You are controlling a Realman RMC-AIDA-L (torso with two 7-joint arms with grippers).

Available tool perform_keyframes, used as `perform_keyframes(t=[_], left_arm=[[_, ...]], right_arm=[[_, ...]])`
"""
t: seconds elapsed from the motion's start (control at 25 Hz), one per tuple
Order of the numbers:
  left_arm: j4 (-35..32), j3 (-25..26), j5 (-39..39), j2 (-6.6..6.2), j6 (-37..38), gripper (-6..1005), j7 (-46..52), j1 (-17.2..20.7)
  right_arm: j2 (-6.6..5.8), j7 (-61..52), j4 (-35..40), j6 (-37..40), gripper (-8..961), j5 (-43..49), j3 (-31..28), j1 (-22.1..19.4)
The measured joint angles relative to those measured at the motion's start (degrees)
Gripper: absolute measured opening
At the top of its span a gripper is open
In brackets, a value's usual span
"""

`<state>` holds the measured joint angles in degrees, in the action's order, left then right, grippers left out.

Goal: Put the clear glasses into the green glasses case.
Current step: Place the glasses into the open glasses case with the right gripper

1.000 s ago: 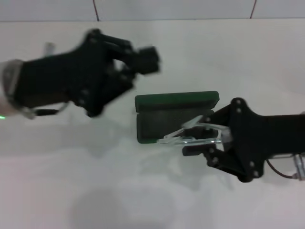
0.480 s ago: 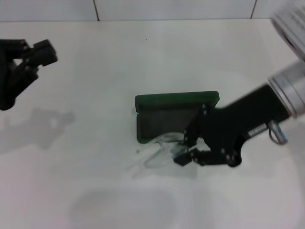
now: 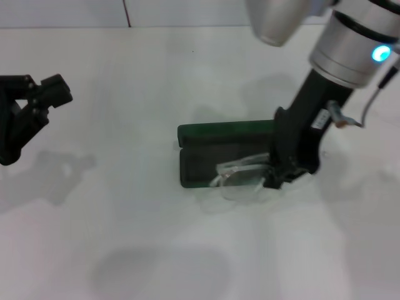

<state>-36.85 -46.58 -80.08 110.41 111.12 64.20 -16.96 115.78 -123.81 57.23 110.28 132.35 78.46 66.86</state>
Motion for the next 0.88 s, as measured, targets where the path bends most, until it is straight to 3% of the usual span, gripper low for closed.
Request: perform_keyframes(t=[0.24, 0.44, 0.88], left_arm=[[0.06, 0.04, -0.45, 0.49, -0.03, 69, -0.19, 0.09], [0.12, 0.08, -0.48, 1.08, -0.03, 69, -1.06, 0.19], [0.78, -0.21, -0.70, 1.56, -0.03, 69, -2.39, 0.28]], right_arm=[[0.12, 0.60, -11.06, -6.78, 111, 1.67, 3.04, 8.12], [0.41, 1.01, -18.10, -13.13, 111, 0.29, 7.97, 11.68], [0.41, 0.41, -24.09, -20.10, 111, -2.87, 10.33, 11.96]])
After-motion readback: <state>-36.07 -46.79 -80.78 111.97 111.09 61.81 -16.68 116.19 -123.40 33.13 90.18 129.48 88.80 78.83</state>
